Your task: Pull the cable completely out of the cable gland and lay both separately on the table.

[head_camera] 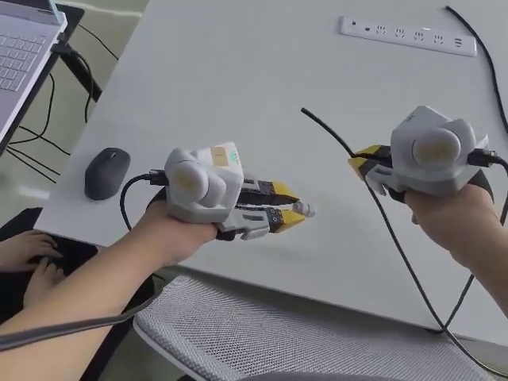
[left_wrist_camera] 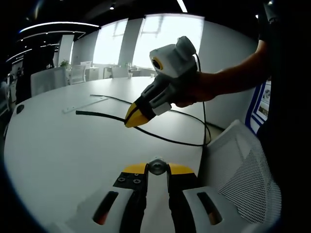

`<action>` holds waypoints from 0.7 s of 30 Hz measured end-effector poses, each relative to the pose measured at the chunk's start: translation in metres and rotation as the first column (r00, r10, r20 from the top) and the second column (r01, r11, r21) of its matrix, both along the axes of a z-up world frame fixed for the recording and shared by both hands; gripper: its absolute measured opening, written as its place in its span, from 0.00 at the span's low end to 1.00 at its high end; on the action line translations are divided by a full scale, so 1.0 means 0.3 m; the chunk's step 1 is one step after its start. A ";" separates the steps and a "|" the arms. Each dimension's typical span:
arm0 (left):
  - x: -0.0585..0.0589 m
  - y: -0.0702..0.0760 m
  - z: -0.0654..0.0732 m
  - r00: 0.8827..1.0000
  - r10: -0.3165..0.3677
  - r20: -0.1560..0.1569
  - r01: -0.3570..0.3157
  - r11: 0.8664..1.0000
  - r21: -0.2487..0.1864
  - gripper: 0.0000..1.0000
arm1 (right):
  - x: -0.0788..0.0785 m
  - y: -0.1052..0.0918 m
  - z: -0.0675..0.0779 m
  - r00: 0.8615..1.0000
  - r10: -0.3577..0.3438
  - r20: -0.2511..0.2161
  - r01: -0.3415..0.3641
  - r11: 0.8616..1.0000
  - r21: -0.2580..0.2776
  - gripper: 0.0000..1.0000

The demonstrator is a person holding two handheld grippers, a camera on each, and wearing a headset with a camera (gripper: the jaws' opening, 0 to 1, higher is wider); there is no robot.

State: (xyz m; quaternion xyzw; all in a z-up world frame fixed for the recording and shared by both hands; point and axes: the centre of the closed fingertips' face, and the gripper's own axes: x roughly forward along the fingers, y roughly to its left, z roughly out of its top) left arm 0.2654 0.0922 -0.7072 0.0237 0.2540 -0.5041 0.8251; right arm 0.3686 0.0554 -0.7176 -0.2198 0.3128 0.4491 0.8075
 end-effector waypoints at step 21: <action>-0.004 0.099 -0.109 0.999 0.003 -0.046 -0.002 1.000 0.005 0.15 | 0.010 0.237 -0.134 0.990 0.123 -0.073 -0.124 0.992 -0.018 0.00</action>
